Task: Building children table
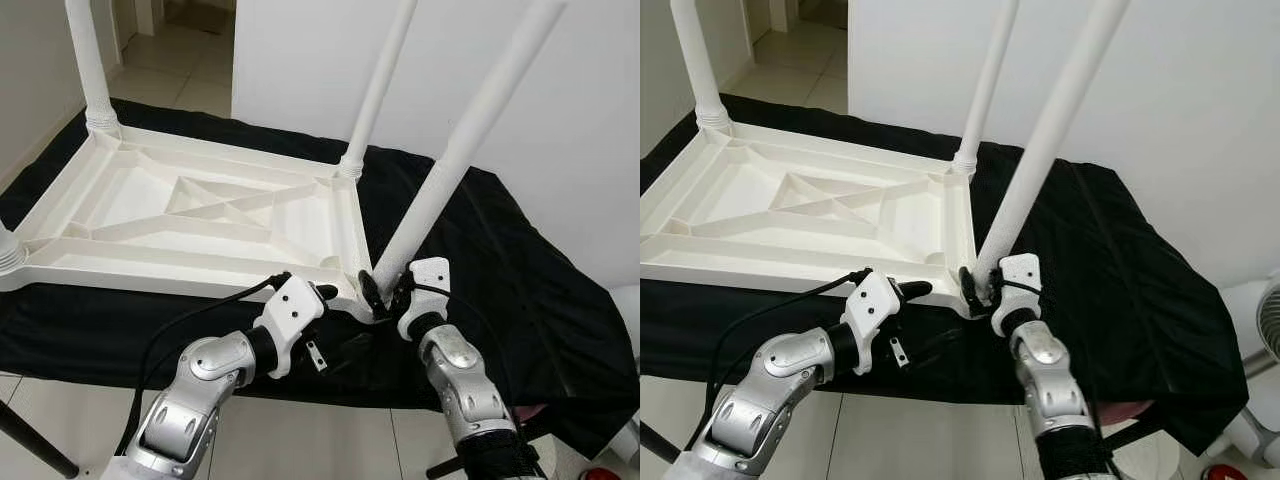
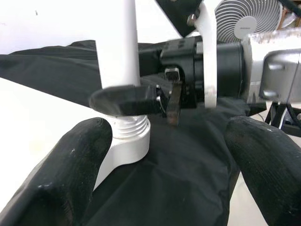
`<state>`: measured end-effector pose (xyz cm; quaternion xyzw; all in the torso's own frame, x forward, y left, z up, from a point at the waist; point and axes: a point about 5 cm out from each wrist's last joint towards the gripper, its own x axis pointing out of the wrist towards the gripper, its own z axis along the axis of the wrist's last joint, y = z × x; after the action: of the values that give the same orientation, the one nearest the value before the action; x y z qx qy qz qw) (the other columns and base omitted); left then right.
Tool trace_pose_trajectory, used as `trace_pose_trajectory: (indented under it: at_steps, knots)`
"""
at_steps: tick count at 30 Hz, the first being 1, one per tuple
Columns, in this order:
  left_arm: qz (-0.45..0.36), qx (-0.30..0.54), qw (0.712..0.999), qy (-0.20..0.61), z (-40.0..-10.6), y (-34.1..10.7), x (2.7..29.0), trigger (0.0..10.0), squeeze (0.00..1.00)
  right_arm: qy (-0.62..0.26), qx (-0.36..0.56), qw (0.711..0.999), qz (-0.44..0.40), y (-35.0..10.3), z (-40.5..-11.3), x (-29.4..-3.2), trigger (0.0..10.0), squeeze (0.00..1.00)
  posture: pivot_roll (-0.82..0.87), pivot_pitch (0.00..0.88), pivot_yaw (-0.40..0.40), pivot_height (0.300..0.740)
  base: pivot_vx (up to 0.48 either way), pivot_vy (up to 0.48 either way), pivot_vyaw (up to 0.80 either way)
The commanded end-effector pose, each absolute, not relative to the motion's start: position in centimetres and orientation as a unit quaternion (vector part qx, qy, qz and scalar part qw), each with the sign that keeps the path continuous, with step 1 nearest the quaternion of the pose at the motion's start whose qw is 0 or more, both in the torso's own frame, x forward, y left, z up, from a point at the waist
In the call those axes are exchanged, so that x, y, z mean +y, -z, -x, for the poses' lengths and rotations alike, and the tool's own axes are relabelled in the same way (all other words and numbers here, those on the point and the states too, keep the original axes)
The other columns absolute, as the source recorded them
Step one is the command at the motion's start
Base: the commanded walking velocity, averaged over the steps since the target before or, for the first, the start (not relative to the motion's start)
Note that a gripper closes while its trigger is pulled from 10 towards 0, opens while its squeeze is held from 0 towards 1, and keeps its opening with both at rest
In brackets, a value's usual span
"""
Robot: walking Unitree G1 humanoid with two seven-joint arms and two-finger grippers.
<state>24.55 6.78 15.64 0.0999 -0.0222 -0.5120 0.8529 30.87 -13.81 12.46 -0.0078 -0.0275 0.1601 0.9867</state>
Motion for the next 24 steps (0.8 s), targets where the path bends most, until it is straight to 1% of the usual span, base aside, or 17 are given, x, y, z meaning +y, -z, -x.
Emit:
trace_pose_trajectory:
  at_steps: [1,6,7,10,15,16,17,19,22,23,24]
  knots:
    - [-0.102,-0.031,0.867,0.487,-24.8,-16.1,6.6,10.0,0.00,-0.174,-0.036,0.984,0.015,-12.8,-30.9,-14.3,10.0,0.00,0.06,0.000,-0.188,0.740,0.000,0.000,0.00]
    - [-0.103,-0.034,0.869,0.482,-24.9,-16.2,6.7,10.0,0.00,-0.174,-0.072,0.982,0.003,-14.0,-30.3,-14.7,10.0,0.00,0.07,0.000,-0.191,0.740,0.000,0.000,0.00]
    - [-0.103,-0.036,0.870,0.481,-24.9,-16.3,6.6,10.0,0.00,-0.154,-0.081,0.985,0.000,-14.1,-29.9,-15.0,10.0,0.00,0.07,0.000,-0.195,0.740,0.000,0.000,0.00]
    - [-0.103,-0.040,0.870,0.480,-25.0,-16.6,6.6,10.0,0.00,-0.125,-0.081,0.989,-0.012,-13.9,-29.0,-15.3,10.0,0.00,0.07,0.000,-0.198,0.740,0.000,0.000,0.00]
    - [-0.105,-0.047,0.871,0.478,-25.3,-17.0,6.7,10.0,0.00,-0.114,-0.082,0.990,-0.031,-13.6,-27.5,-15.2,10.0,0.00,0.07,0.000,-0.194,0.740,0.000,0.000,0.00]
    - [-0.101,-0.053,0.876,0.468,-25.7,-17.3,6.8,10.0,0.00,-0.108,-0.081,0.990,-0.033,-13.4,-26.6,-15.1,10.0,0.00,0.05,0.000,-0.181,0.740,0.000,0.000,0.00]
    - [-0.101,-0.053,0.876,0.468,-25.7,-17.3,6.8,10.0,0.00,-0.108,-0.081,0.990,-0.033,-13.4,-26.6,-15.1,10.0,0.00,0.05,0.000,-0.181,0.740,0.000,0.000,0.00]
    - [-0.092,-0.061,0.888,0.445,-26.6,-17.9,6.7,10.0,0.00,-0.105,-0.074,0.991,-0.038,-13.0,-25.4,-15.0,10.0,0.00,0.04,0.000,-0.171,0.740,0.000,0.000,0.00]
    - [-0.094,-0.065,0.895,0.430,-27.2,-18.2,6.5,10.0,0.00,-0.100,-0.069,0.992,-0.036,-12.8,-25.0,-15.2,10.0,0.00,0.04,0.000,-0.168,0.740,0.000,0.000,0.00]
    - [-0.099,-0.064,0.900,0.420,-27.8,-18.3,6.3,10.0,0.00,-0.097,-0.065,0.992,-0.038,-12.6,-24.9,-15.2,7.8,0.00,0.03,0.000,-0.159,0.740,0.000,0.000,0.00]
    - [-0.103,-0.063,0.903,0.413,-28.2,-18.4,6.1,10.0,0.00,-0.094,-0.061,0.993,-0.039,-12.5,-24.9,-15.2,7.8,0.00,0.03,0.000,-0.159,0.740,0.000,0.000,0.00]
